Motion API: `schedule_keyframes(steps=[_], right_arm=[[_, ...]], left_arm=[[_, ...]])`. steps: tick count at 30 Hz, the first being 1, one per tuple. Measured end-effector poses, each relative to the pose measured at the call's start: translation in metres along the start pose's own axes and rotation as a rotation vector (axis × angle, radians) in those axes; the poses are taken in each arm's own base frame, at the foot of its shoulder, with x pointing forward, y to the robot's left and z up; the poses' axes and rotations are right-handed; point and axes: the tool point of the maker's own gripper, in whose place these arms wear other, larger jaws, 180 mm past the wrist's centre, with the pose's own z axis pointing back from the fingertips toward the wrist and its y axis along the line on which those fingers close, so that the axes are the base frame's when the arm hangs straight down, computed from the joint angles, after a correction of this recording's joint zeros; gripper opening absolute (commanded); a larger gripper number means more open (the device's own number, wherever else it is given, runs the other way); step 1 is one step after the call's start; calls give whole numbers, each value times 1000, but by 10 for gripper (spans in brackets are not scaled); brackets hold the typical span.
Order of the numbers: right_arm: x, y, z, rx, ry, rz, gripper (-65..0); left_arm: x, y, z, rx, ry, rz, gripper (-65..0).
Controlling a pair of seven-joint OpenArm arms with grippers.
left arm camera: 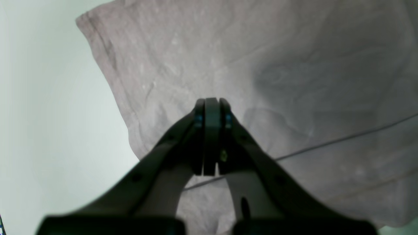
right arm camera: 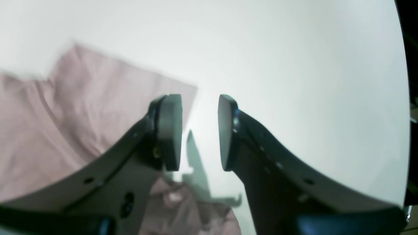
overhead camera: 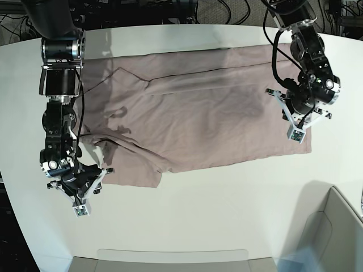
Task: Fold the T-shirt properly
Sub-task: 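Move the right gripper to the hem corner and grasp it, then move the left gripper to the other hem corner and grasp it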
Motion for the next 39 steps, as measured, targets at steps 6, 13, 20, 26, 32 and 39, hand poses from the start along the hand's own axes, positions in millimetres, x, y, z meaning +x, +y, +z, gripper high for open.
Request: schedule_keyframes(steps=[6, 13, 20, 26, 32, 39], right_arm=[[-37, -10, -35, 22, 162, -74, -457], [-66, 0, -45, 50, 204, -99, -457], [-70, 11, -47, 70, 205, -122, -457], [-90, 8, -60, 81, 186, -239, -457], [-91, 10, -66, 85, 167, -259, -457], [-89, 11, -66, 88, 178, -258, -457]], left_arm=[[-6, -2, -5, -14, 19, 9, -650], [-4, -1, -4, -9, 15, 8, -650], [-2, -2, -4, -12, 11, 9, -650], [0, -1, -5, -12, 7, 11, -650], [29, 20, -10, 5, -53, 62, -448], [44, 78, -37, -9, -88, 286, -419]])
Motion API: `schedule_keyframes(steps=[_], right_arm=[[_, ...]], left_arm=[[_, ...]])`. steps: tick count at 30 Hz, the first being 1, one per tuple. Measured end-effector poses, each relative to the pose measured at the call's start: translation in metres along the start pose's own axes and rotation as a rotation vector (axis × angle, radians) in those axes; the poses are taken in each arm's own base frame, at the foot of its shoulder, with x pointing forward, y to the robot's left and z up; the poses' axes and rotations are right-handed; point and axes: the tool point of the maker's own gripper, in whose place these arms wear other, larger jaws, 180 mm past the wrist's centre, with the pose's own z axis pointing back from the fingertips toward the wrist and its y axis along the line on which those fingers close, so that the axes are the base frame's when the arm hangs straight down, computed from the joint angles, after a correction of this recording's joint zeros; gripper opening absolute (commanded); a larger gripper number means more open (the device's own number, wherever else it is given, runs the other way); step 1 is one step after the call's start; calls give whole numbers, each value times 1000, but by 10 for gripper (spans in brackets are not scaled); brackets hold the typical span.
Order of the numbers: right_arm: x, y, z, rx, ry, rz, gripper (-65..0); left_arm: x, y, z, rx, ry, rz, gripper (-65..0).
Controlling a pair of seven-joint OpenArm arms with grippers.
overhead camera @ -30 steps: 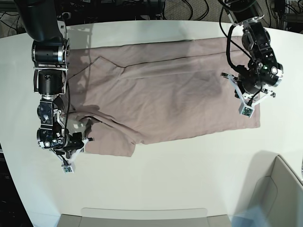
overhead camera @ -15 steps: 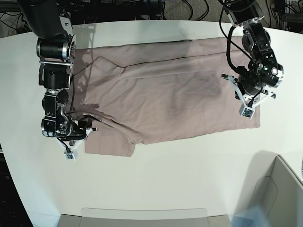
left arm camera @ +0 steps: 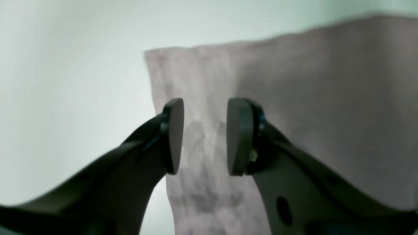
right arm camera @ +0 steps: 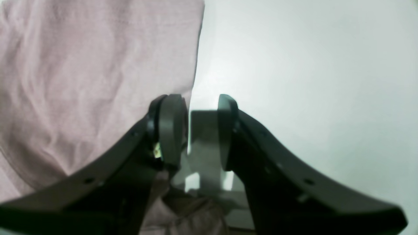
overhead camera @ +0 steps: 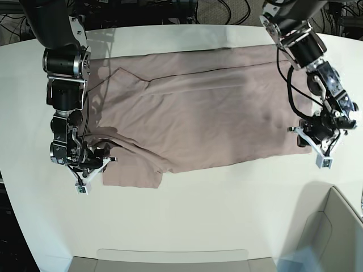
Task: Fold the T-shirt properly
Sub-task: 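Move the left gripper to the other hem corner and grasp it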
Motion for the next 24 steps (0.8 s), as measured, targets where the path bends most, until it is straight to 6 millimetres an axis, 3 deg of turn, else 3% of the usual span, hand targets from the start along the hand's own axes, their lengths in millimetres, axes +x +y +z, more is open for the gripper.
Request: schedule_keyframes(steps=[5, 8, 12, 16, 24], right_arm=[[0, 2, -1, -6, 8, 41, -457], [0, 6, -2, -8, 15, 72, -457], [0, 6, -2, -8, 12, 72, -457], [0, 6, -2, -8, 13, 72, -457], [0, 6, -2, -7, 12, 72, -457]], left_arm=[[0, 19, -39, -82, 74, 115, -419], [1, 27, -53, -120, 80, 180, -419], [2, 38, -59, -129, 55, 230, -419], [-8, 34, -65, -139, 71, 242, -419], [-1, 35, -66, -132, 23, 241, -419]])
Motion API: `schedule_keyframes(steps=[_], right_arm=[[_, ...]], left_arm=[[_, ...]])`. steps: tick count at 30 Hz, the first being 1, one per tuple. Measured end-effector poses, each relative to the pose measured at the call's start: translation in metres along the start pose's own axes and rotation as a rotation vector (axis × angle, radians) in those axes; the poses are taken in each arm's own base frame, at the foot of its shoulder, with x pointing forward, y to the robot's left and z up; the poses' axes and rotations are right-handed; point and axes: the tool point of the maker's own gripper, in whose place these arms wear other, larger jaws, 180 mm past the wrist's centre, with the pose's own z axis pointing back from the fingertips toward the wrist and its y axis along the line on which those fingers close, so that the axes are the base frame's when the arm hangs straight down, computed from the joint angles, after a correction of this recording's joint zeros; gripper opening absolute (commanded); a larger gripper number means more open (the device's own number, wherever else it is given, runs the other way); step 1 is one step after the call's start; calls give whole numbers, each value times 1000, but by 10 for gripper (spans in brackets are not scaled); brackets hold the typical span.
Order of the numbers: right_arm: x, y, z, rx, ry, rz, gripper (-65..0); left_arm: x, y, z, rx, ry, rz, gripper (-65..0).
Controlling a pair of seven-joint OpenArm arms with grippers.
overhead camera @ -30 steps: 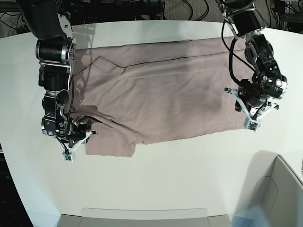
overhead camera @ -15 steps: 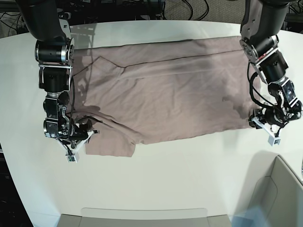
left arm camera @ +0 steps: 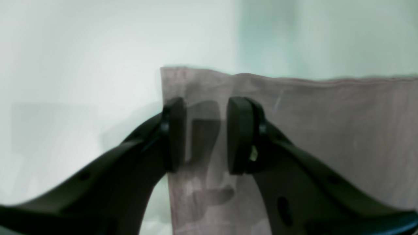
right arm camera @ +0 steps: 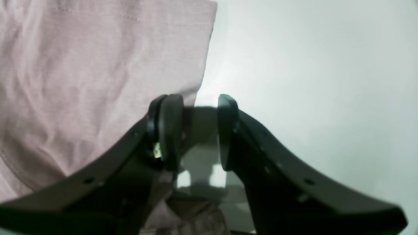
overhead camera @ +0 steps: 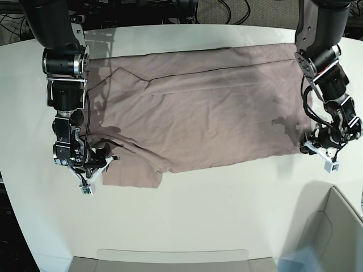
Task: Fold the T-shirt properly
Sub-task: 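Move the left gripper to the other hem corner and grasp it, then lift the hem with both grippers and fold it over toward the collar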
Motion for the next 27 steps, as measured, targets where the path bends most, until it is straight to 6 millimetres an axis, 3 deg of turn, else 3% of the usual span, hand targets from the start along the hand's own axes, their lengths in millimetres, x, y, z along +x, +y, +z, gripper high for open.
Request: schedule_keyframes(steps=[4, 7, 12, 17, 23, 27], right_arm=[[0, 1, 0, 1, 0, 0, -457], [0, 2, 0, 2, 0, 0, -457], [0, 2, 0, 3, 2, 0, -457], [1, 5, -1, 7, 0, 0, -457], [6, 30, -5, 46, -7, 1, -461], [7, 43, -4, 112, -7, 53, -568]], left_arm=[[1, 1, -1, 1, -31, 0, -419], [-13, 5, -3, 9, -11, 1, -419], [-18, 18, 0, 28, -1, 19, -419], [-23, 10, -9, -6, 5, 16, -420], [-22, -17, -24, -53, -15, -20, -431], [-25, -28, -29, -76, -9, -22, -530]])
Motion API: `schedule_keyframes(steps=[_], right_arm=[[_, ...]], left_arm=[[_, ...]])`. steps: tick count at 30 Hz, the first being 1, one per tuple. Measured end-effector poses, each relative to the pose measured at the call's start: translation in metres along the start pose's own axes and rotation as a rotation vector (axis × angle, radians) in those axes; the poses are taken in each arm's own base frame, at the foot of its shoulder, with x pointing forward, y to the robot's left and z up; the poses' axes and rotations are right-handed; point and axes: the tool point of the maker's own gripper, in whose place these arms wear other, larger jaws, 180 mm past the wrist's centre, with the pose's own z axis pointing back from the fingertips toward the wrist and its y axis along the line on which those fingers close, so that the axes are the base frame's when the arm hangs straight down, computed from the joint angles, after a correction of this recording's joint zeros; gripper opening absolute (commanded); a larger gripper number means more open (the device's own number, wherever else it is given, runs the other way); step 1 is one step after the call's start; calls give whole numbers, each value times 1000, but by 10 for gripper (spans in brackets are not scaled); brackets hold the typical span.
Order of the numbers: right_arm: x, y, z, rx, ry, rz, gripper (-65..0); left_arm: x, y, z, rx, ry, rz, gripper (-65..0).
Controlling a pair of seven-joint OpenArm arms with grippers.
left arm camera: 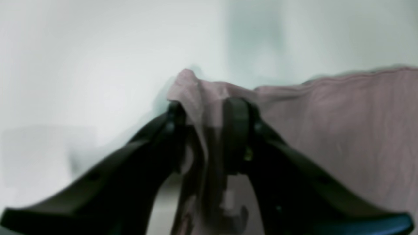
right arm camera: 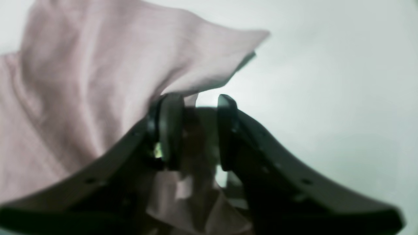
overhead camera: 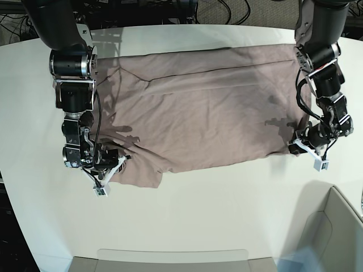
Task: Fold the T-shirt properly
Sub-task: 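Lift the hem with both grippers and fold it over toward the collar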
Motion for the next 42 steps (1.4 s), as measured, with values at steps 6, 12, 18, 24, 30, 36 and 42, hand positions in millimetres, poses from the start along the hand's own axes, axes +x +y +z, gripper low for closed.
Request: schedule_keyframes(steps=[6, 12, 18, 24, 30, 36, 42], right_arm=[[-2, 4, 4, 29, 79, 30, -650], [6, 0, 11, 16, 86, 55, -650], [67, -2, 39, -20, -81, 110, -650], [83, -5, 47, -36, -85, 126, -650], [92, -6, 53, -44, -93, 133, -650], [87, -1, 78, -84, -115, 185, -650], [80, -4, 101, -132, -114, 230, -650]], left_arm=[[-1, 0, 0, -3, 3, -2, -650], [0, -1, 0, -2, 2, -5, -650], [2, -2, 0, -5, 7, -7, -650], [6, -4, 9, 30, 55, -79, -650], [12, 1, 28, 97, 99, -166, -650], [9, 5, 42, 132, 83, -211, -650], [-10, 11, 55, 173, 125, -253, -650]])
